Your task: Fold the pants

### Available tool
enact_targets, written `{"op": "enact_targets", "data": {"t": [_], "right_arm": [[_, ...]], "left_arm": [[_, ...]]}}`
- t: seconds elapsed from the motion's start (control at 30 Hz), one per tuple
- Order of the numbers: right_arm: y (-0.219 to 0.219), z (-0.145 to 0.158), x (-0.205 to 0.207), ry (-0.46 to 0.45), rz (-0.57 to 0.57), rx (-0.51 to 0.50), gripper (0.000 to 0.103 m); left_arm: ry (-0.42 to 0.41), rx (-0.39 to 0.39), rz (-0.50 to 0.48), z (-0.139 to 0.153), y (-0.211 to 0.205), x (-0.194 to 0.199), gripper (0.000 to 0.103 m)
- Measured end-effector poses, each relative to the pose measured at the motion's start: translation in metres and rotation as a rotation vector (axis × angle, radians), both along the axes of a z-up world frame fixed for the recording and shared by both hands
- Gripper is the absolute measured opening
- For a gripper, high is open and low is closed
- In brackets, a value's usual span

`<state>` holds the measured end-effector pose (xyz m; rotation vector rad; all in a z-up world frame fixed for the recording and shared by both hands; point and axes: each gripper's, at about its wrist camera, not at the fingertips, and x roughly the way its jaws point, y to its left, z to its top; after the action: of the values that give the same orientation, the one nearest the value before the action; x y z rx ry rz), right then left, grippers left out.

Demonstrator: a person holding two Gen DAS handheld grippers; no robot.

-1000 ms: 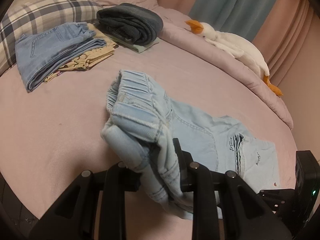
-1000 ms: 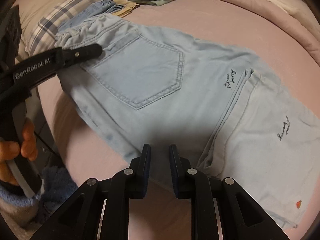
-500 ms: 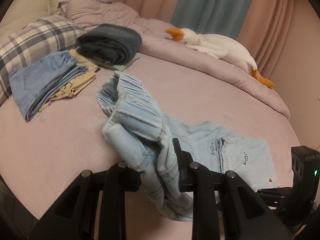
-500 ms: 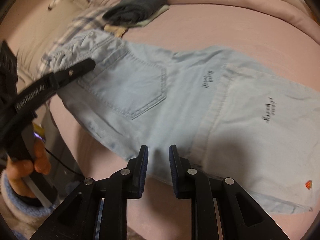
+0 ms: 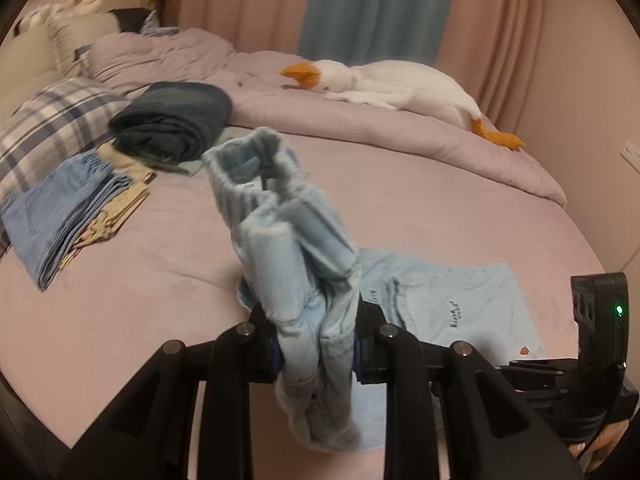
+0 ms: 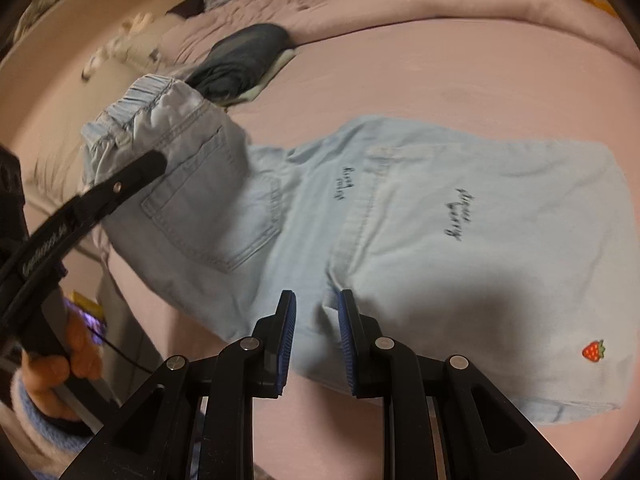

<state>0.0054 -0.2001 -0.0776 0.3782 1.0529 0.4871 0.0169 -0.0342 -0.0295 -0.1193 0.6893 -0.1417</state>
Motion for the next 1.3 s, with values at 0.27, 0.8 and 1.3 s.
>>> {"op": "enact_targets", "data": {"t": [0.27, 0.8, 1.3], "right_arm": [[-0.059, -0.033, -0.001, 0.093, -0.191, 0.287, 0.042], [-0.067, -0.067, 0.037, 0.263, -0.307, 0.794, 0.069], [-0.042, -0.054, 0.05, 0.209, -0.169, 0.478, 0.032]], "left_arm": [[0.001, 0.07, -0.122, -0.006, -0.053, 0.003, 0.024], [0.087, 0.332, -0.337, -0.077, -0.105, 0.007, 0.046], [0.119, -0.023, -0.177, -0.053, -0.017, -0.006, 0.072]]}}
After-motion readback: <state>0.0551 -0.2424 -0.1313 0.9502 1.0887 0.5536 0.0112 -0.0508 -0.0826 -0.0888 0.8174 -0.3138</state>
